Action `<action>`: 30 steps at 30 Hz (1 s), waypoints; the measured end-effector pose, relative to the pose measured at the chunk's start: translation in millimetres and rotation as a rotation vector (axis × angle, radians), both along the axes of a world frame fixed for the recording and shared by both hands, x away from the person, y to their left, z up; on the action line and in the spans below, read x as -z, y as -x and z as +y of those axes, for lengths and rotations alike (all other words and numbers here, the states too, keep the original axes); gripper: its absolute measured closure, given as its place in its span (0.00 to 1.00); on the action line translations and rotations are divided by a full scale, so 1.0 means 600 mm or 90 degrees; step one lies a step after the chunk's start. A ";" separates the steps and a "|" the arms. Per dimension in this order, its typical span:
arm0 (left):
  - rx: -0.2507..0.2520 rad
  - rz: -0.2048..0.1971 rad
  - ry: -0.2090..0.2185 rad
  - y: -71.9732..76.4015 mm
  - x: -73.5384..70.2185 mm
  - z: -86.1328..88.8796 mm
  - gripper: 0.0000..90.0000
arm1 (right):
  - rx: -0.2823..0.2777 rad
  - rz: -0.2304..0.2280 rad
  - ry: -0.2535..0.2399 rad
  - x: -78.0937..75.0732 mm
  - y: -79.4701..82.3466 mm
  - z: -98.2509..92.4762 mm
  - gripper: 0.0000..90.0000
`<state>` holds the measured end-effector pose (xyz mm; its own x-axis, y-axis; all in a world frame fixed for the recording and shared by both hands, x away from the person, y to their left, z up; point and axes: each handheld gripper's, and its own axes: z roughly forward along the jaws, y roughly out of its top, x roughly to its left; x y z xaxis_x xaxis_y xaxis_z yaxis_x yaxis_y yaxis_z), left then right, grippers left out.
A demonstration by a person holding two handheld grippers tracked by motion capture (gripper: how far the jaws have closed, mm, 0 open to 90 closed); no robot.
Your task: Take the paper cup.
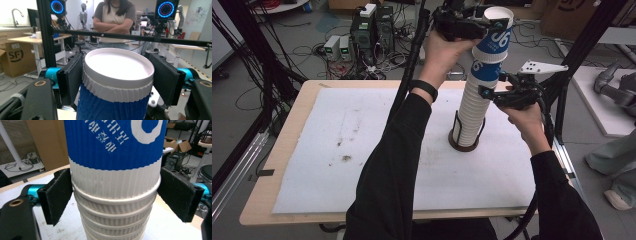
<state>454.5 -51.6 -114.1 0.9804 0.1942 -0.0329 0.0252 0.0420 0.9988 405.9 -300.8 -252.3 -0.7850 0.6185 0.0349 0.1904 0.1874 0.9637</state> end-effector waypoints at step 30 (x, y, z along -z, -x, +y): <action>-0.065 -0.036 -0.014 0.068 -0.020 0.164 0.33 | 0.004 0.001 0.005 -0.002 0.003 0.000 0.16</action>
